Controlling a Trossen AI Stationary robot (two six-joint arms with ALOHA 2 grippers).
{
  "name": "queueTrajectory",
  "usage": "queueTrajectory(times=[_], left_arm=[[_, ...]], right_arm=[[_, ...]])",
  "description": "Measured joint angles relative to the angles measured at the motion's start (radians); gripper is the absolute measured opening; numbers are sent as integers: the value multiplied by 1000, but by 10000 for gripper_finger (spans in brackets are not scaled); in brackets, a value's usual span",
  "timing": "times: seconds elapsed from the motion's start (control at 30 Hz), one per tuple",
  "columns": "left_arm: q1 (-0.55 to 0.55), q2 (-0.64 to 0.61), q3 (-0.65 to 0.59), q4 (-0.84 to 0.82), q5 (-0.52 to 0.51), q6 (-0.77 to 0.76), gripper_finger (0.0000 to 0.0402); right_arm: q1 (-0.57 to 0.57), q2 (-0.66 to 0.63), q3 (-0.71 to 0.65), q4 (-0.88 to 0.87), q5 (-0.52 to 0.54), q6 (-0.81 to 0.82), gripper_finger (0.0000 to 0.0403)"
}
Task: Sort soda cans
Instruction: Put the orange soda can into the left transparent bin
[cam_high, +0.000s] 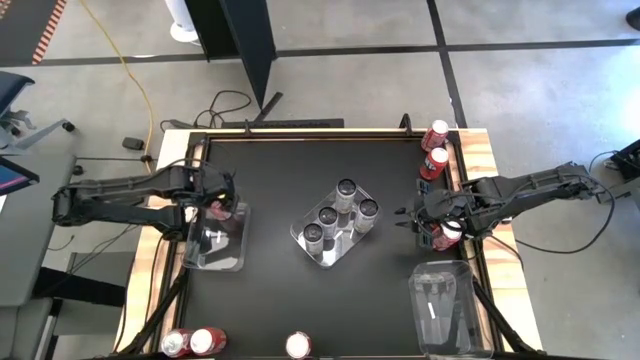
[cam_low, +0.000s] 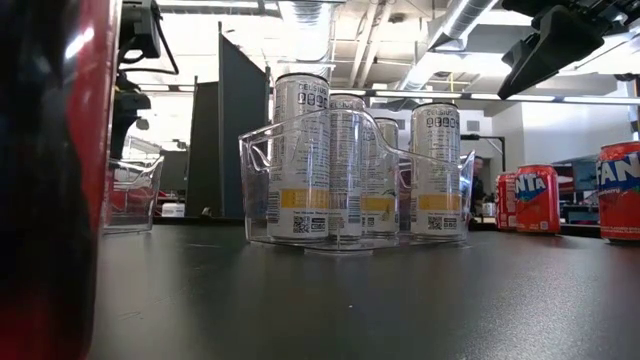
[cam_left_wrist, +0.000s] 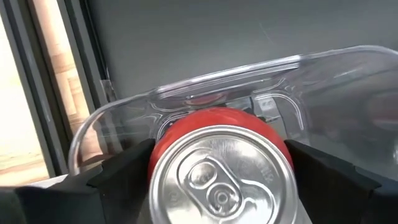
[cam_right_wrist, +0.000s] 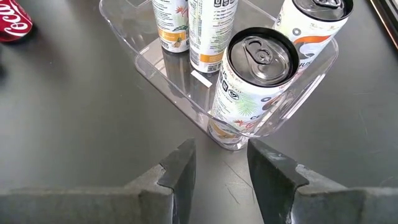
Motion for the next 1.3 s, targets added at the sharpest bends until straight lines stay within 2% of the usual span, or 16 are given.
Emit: queueTrajectory(times=[0.63, 0.83, 1.1, 1.2, 1.3], left_arm=[[0, 0, 115, -95, -36, 28, 346], [-1, 0, 167, -126, -77, 51, 346], [-70, 9, 211, 32, -99, 188, 344], [-107, 46, 209, 20, -91, 199, 323], [-154, 93, 209, 30, -82, 200, 278]], right_arm=[[0, 0, 0, 0, 0, 1, 161], [0, 0, 0, 0, 0, 8, 161], [0, 0, 0, 0, 0, 10, 161], [0, 0, 0, 0, 0, 10, 161], [0, 0, 0, 1, 0, 9, 161]])
